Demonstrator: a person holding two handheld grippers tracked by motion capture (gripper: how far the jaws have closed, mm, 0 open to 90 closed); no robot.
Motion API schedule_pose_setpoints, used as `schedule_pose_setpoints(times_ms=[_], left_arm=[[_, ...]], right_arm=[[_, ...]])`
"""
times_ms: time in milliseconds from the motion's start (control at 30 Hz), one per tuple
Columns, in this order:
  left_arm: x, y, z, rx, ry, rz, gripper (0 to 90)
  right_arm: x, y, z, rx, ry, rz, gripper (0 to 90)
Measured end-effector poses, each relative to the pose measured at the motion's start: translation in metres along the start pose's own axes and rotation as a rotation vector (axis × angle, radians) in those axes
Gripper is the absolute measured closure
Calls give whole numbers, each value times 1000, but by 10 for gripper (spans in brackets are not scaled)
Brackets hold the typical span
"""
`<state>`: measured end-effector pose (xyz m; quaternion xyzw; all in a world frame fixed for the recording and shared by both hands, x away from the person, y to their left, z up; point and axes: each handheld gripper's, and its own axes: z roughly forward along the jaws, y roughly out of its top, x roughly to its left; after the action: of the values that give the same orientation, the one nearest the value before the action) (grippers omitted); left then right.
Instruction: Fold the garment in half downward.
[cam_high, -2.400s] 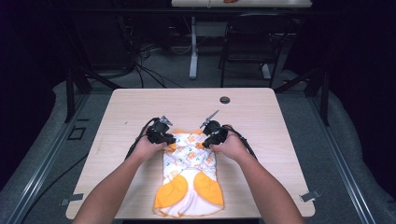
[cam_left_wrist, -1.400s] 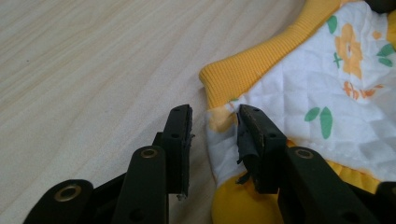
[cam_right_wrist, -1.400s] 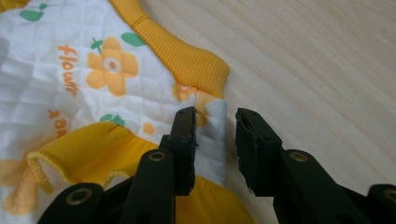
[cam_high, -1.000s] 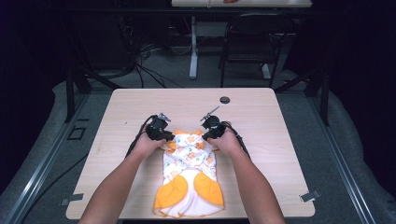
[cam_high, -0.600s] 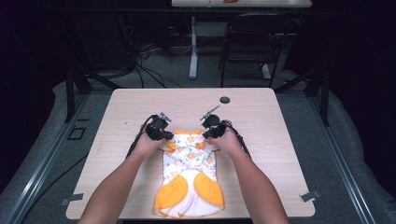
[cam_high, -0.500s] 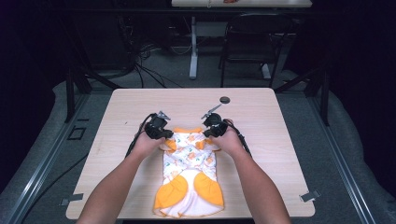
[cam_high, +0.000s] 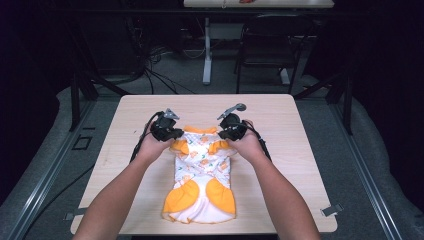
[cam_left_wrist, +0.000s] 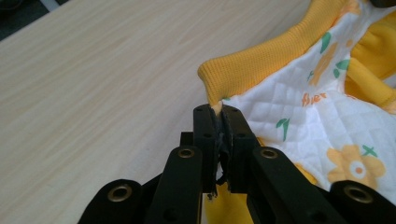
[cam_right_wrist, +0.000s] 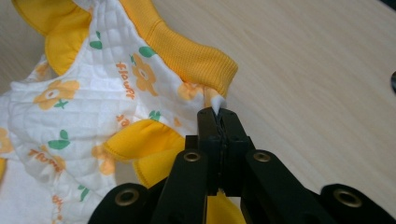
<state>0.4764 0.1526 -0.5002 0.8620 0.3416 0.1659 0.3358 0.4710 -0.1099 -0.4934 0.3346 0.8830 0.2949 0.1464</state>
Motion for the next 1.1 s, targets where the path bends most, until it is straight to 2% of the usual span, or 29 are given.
schedule_pose_setpoints(times_ms=[400,567,700,867,1100], left_arm=[[8,24,-32,-68,51,22,858],[9,33,-41,-95,79,37,858],[10,39,-48,-121,86,43,859],[7,37,-47,-115,88,57,859],[2,27,-44,-110,68,65,858]], right_arm=[[2,33,-29,-52,-65,-55,894],[2,41,-38,-78,-88,-73,894],[0,46,-46,-105,-101,-71,894],[1,44,-45,-97,-104,-78,894],[5,35,-41,-80,-96,-93,894]])
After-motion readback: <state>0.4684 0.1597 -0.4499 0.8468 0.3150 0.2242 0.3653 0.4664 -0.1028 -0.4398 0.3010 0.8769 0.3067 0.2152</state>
